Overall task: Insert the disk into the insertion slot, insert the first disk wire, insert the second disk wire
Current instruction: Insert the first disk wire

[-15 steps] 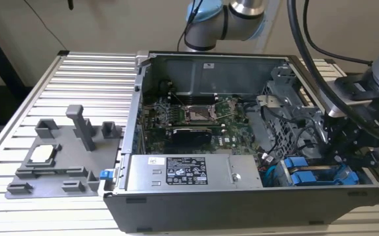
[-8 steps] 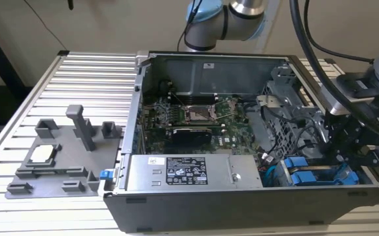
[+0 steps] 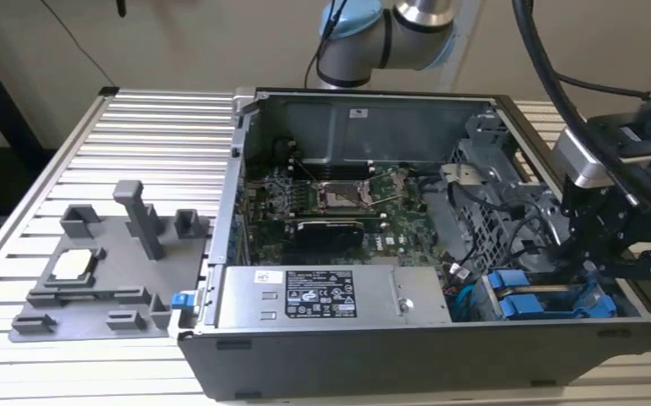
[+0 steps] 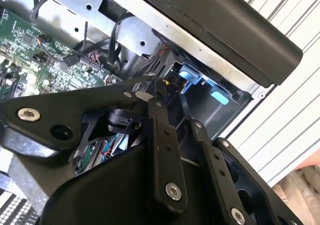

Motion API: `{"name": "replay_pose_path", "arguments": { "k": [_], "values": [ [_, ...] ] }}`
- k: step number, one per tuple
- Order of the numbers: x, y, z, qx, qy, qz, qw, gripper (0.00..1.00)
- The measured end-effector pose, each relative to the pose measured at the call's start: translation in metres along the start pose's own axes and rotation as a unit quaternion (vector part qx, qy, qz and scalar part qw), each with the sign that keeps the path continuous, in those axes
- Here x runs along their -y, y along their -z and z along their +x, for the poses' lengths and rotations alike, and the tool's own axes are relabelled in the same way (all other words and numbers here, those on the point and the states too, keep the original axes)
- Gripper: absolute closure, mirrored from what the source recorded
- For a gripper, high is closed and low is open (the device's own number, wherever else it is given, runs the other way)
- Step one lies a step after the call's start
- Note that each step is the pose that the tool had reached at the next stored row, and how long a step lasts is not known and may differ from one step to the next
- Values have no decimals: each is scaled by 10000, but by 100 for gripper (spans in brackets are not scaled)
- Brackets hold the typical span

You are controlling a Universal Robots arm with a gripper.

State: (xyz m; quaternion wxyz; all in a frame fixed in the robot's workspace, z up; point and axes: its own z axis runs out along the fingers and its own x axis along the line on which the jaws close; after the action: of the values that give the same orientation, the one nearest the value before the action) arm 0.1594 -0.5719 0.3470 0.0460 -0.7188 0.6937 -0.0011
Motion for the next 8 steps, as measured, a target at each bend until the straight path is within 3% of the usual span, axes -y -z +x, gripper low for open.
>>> {"name": "replay_pose_path", "arguments": {
  "k": [8],
  "values": [
    [9,144,-10,0,0,0,10000,73]
  ]
}}
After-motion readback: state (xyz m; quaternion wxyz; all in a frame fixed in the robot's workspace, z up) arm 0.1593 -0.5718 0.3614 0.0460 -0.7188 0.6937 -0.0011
